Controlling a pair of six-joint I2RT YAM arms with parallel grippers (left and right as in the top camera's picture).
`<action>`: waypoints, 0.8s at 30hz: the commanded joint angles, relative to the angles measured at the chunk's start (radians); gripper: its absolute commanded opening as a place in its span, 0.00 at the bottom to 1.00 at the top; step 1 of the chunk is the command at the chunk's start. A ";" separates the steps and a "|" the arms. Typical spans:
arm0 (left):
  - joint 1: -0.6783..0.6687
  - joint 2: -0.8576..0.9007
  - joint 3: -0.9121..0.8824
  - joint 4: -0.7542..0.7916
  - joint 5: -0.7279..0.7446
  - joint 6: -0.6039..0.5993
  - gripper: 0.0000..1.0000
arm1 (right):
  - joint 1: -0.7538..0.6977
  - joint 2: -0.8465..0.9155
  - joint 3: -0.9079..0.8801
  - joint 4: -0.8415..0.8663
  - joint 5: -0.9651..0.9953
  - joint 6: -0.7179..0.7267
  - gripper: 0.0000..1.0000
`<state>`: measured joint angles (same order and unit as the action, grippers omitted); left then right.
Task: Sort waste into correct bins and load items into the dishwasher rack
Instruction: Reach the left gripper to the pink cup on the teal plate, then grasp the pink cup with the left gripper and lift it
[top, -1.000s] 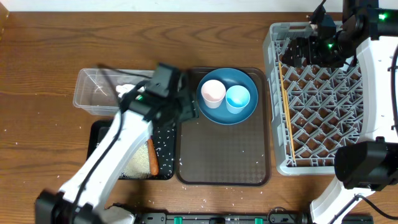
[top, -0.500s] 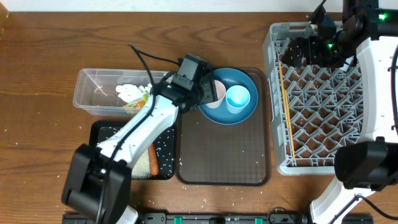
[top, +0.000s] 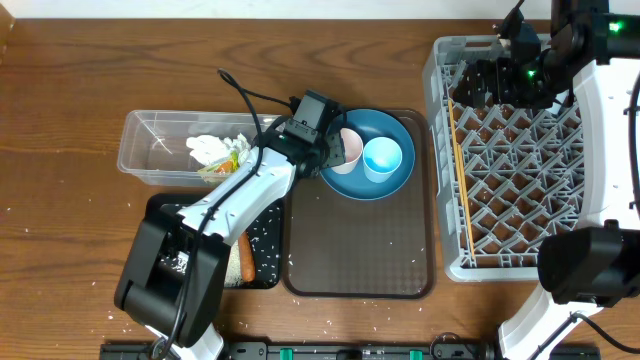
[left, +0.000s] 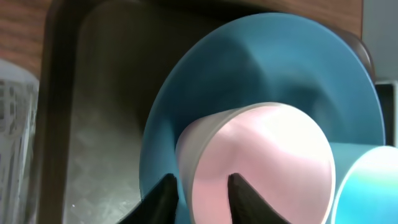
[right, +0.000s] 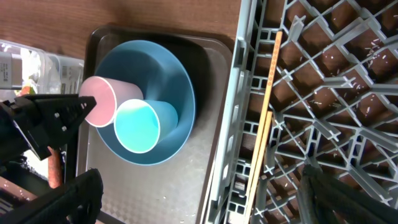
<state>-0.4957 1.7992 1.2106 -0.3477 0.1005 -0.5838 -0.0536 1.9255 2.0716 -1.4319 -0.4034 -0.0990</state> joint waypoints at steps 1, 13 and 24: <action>-0.005 0.008 0.022 -0.004 -0.016 -0.002 0.23 | 0.008 -0.010 0.000 -0.001 0.000 -0.011 0.99; -0.040 0.007 0.022 -0.009 -0.142 -0.002 0.06 | 0.008 -0.010 0.000 -0.001 0.000 -0.011 0.99; -0.038 -0.093 0.080 -0.020 -0.157 -0.001 0.06 | 0.006 -0.010 0.000 -0.001 0.000 -0.011 0.99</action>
<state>-0.5358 1.7897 1.2278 -0.3634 -0.0322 -0.5800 -0.0536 1.9255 2.0716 -1.4315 -0.4034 -0.0994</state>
